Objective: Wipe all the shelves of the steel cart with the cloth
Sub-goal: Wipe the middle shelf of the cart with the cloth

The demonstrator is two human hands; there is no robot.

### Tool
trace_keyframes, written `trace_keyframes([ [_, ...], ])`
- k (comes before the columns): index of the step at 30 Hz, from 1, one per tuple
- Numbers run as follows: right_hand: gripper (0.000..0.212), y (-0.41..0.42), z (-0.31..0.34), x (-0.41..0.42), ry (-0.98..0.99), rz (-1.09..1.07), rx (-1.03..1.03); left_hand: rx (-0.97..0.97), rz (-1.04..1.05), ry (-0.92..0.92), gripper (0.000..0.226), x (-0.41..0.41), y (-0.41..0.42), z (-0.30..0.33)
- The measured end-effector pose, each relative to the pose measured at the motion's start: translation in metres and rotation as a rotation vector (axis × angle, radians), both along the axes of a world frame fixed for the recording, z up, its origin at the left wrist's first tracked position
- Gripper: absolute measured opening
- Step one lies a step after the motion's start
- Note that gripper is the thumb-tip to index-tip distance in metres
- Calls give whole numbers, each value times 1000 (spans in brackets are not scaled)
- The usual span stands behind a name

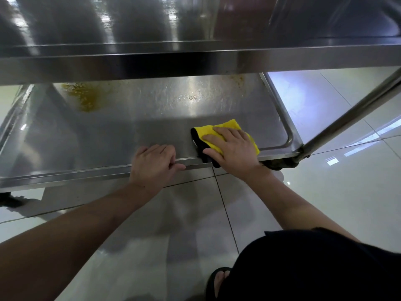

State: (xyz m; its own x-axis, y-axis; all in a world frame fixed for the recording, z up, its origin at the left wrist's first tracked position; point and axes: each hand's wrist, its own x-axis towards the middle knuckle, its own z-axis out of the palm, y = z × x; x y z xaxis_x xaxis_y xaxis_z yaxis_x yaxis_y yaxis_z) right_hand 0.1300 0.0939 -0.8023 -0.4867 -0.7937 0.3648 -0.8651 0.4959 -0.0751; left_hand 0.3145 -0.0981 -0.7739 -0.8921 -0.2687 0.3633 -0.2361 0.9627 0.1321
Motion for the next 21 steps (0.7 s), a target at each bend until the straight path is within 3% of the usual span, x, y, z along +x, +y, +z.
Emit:
trace_keyframes([
  [4,56,13,-1,0,25,-3,-88,7,-3,-17,54,0,-5,-2],
  [10,41,77,-11,-31,164,-100,-275,4,-15,-16,51,0,-6,-4],
  [14,43,103,-9,-54,105,-207,-263,11,-6,-16,51,0,-4,-2],
  [21,45,88,-12,-42,165,-222,-327,-4,-13,-29,50,-2,-4,-4],
])
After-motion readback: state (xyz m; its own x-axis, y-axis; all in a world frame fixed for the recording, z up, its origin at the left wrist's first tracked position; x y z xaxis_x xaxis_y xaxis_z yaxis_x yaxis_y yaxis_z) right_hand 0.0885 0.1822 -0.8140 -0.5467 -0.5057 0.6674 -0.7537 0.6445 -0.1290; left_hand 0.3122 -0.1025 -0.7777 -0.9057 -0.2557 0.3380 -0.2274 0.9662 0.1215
